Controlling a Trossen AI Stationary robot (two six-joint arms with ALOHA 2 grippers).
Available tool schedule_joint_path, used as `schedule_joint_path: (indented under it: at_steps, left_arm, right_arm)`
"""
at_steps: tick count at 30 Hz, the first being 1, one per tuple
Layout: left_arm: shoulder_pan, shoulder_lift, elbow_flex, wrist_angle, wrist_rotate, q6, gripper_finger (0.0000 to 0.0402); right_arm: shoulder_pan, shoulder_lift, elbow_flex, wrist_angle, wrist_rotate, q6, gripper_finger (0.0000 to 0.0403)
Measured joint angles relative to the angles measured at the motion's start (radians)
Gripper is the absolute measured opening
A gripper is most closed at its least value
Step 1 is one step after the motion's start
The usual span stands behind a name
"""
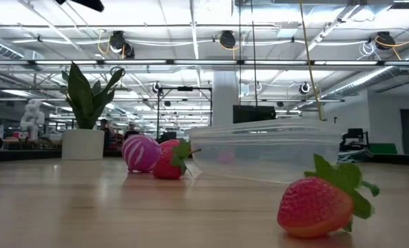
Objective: Pick and placing Produce into tupperware
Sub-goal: Put the dragon fruit into the transparent container
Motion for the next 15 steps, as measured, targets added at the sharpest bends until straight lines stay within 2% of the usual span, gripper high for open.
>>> schedule_joint_path:
  at_steps: [6,10,15]
  left_arm:
    - [0.000,0.096,0.000,0.090,0.012,-0.081,0.0033]
    - [0.000,0.149,0.000,0.160,0.030,-0.128,0.0033]
    - [0.001,0.252,0.029,0.148,0.072,-0.210,0.0033]
  right_arm:
    - [0.000,0.013,-0.001,-0.016,-0.206,0.131,0.0000]
    - [0.000,0.015,-0.001,-0.166,-0.225,0.172,0.0001]
    - [-0.002,0.020,-0.002,-0.299,-0.225,0.168,0.0012]
